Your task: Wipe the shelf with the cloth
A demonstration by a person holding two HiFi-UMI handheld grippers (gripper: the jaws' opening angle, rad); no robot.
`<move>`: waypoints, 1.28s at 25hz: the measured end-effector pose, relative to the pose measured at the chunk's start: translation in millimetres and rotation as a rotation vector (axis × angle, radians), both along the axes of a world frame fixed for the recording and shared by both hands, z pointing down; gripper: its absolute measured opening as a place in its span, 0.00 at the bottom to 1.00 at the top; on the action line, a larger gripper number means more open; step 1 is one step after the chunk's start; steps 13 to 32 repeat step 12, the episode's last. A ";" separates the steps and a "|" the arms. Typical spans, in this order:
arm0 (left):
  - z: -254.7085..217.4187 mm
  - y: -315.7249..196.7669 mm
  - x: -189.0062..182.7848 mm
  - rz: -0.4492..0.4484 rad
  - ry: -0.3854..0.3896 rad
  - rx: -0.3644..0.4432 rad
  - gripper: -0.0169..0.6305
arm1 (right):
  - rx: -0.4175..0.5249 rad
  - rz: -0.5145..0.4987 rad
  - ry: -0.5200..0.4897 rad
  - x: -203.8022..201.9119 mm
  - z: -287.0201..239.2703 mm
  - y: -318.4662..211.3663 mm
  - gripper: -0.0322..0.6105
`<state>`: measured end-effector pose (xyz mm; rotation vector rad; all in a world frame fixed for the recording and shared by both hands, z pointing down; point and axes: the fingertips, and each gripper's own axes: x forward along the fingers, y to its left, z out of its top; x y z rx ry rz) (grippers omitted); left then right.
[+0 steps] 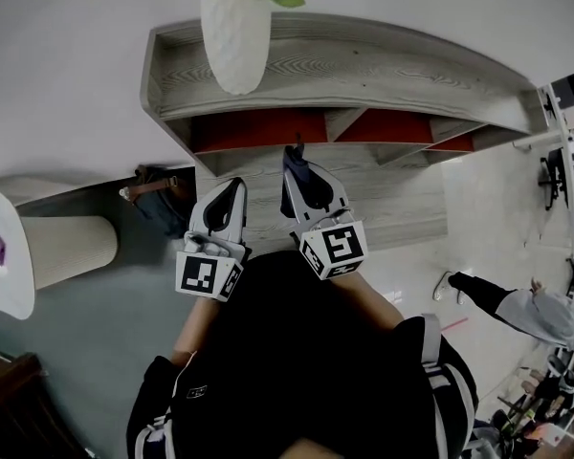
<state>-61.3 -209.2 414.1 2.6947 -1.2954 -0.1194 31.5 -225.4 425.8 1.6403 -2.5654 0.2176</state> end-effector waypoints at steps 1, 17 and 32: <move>0.2 -0.1 0.7 0.001 -0.001 -0.001 0.03 | 0.000 0.001 0.000 0.6 0.2 -0.1 0.13; 2.3 -2.3 9.5 0.024 -0.005 -0.004 0.03 | -0.002 -0.006 0.008 1.5 3.4 -2.5 0.13; 2.3 -2.3 9.5 0.024 -0.005 -0.004 0.03 | -0.002 -0.006 0.008 1.5 3.4 -2.5 0.13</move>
